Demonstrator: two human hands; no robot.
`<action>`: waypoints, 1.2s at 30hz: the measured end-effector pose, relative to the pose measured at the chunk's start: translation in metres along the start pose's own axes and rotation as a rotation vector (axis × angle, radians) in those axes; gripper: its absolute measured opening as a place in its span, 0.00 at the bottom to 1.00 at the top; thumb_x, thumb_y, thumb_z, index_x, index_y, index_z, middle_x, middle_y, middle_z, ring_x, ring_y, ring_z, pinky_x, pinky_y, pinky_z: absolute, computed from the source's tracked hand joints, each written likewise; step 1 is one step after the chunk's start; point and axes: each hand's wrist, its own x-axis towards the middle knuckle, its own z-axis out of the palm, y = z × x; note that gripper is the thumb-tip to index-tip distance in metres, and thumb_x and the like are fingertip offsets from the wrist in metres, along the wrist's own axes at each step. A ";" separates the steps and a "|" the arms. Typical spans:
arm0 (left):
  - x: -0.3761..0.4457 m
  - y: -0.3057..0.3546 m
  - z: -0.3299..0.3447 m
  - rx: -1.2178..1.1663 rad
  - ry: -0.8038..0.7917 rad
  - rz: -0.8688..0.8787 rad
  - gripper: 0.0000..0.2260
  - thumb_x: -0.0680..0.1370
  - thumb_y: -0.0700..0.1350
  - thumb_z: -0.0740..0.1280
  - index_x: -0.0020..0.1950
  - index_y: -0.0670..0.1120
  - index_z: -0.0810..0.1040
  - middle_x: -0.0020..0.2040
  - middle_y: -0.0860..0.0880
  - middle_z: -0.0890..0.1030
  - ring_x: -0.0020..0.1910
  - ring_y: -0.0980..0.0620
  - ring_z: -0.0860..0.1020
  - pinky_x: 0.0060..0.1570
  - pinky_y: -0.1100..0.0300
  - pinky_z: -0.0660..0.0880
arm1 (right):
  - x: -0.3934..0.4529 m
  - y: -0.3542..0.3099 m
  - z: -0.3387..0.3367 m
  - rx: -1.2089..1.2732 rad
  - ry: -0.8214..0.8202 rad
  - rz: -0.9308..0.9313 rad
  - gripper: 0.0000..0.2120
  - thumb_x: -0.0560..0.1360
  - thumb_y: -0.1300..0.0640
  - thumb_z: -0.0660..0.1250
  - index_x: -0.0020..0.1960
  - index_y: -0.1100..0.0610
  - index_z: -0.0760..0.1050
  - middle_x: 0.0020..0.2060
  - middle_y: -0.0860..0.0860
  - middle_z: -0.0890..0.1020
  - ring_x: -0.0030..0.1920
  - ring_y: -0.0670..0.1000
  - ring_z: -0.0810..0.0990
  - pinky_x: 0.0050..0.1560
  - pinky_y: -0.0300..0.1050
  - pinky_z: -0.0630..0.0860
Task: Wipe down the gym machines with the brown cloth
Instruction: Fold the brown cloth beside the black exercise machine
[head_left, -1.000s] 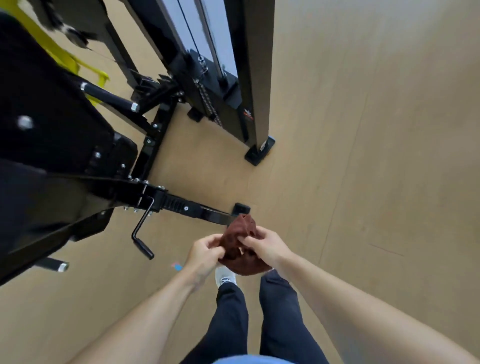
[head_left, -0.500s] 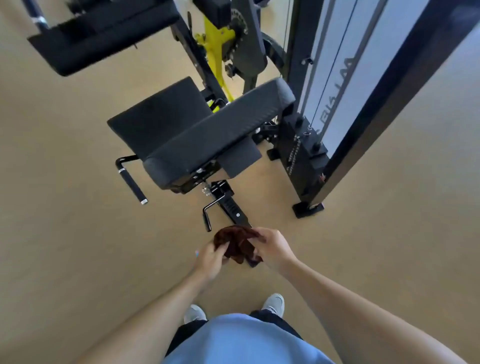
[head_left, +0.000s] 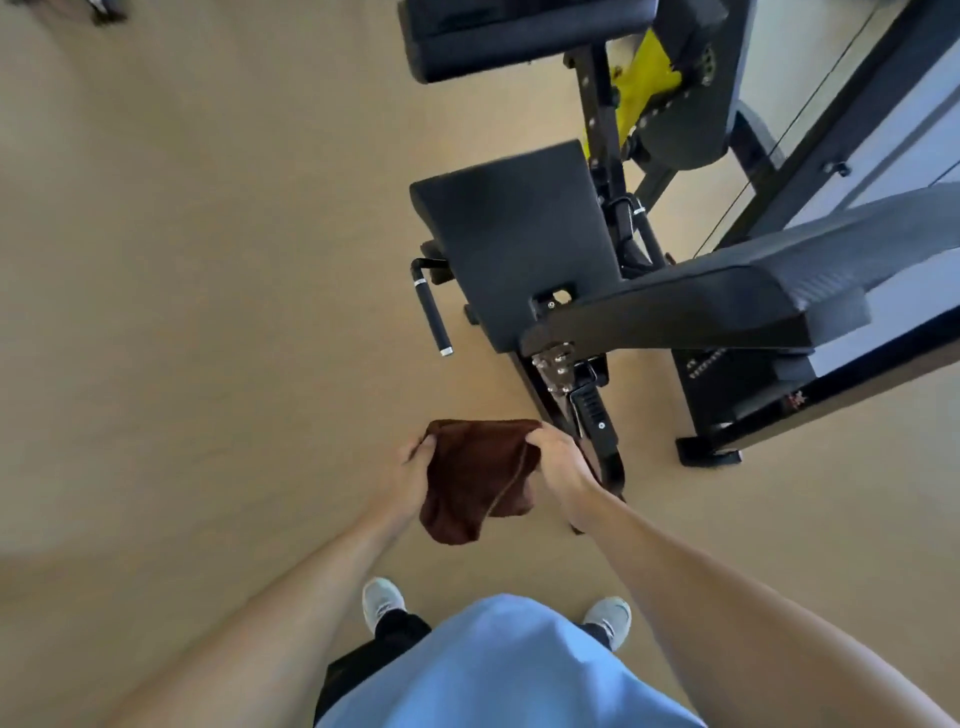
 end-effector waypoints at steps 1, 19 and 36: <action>0.008 -0.005 -0.024 -0.019 -0.005 0.001 0.20 0.81 0.56 0.61 0.64 0.46 0.79 0.61 0.47 0.82 0.63 0.49 0.78 0.69 0.48 0.70 | -0.005 -0.004 0.026 0.035 0.029 0.021 0.13 0.82 0.62 0.56 0.54 0.58 0.80 0.46 0.52 0.83 0.48 0.52 0.80 0.41 0.39 0.74; 0.073 0.059 -0.147 0.156 0.070 0.236 0.09 0.80 0.48 0.69 0.59 0.50 0.76 0.54 0.53 0.79 0.53 0.54 0.78 0.53 0.62 0.72 | 0.008 -0.045 0.150 -0.115 0.150 -0.173 0.07 0.80 0.50 0.71 0.53 0.53 0.81 0.45 0.53 0.86 0.44 0.53 0.86 0.44 0.49 0.84; 0.154 0.154 -0.082 0.230 -0.155 0.403 0.09 0.75 0.46 0.75 0.52 0.45 0.79 0.44 0.50 0.85 0.44 0.56 0.82 0.44 0.66 0.76 | 0.091 -0.143 0.125 0.364 0.114 -0.142 0.10 0.81 0.61 0.65 0.54 0.62 0.85 0.53 0.61 0.86 0.52 0.60 0.84 0.61 0.56 0.80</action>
